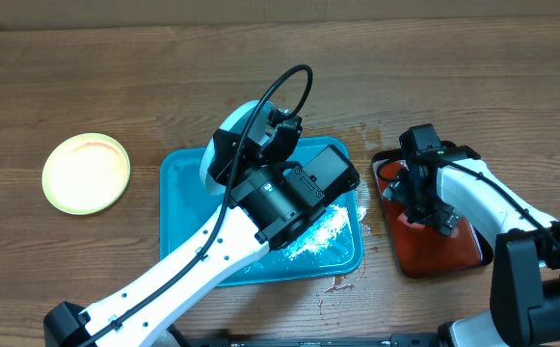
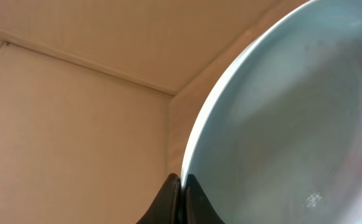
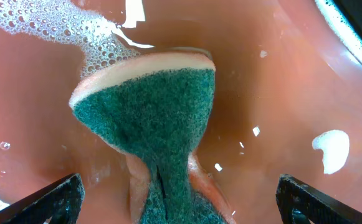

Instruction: Clean dirty plates on tray and stack at the side

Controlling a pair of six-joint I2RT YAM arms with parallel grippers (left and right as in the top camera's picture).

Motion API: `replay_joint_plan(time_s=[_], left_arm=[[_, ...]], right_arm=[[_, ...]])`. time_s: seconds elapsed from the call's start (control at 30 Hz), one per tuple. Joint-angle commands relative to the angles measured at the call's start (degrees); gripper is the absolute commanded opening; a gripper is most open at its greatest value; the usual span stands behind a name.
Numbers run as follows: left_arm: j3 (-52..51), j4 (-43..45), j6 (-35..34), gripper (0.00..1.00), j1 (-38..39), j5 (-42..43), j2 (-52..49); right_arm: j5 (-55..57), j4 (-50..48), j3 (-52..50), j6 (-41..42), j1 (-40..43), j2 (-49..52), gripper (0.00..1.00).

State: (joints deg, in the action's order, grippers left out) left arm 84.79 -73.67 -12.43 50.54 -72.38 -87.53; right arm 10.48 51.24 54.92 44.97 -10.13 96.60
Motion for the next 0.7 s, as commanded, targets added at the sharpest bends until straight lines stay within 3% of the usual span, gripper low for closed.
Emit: replay_joint_plan(time_s=[0.0, 0.67], left_arm=[[1.7, 0.5, 0.7, 0.04, 0.2, -2.8, 1.0], [1.7, 0.5, 2.2, 0.04, 0.2, -9.5, 1.0]], right_arm=[[0.1, 0.0, -0.1, -0.1, 0.2, -0.2, 1.0], [0.1, 0.0, -0.1, -0.1, 0.2, -0.2, 1.0]])
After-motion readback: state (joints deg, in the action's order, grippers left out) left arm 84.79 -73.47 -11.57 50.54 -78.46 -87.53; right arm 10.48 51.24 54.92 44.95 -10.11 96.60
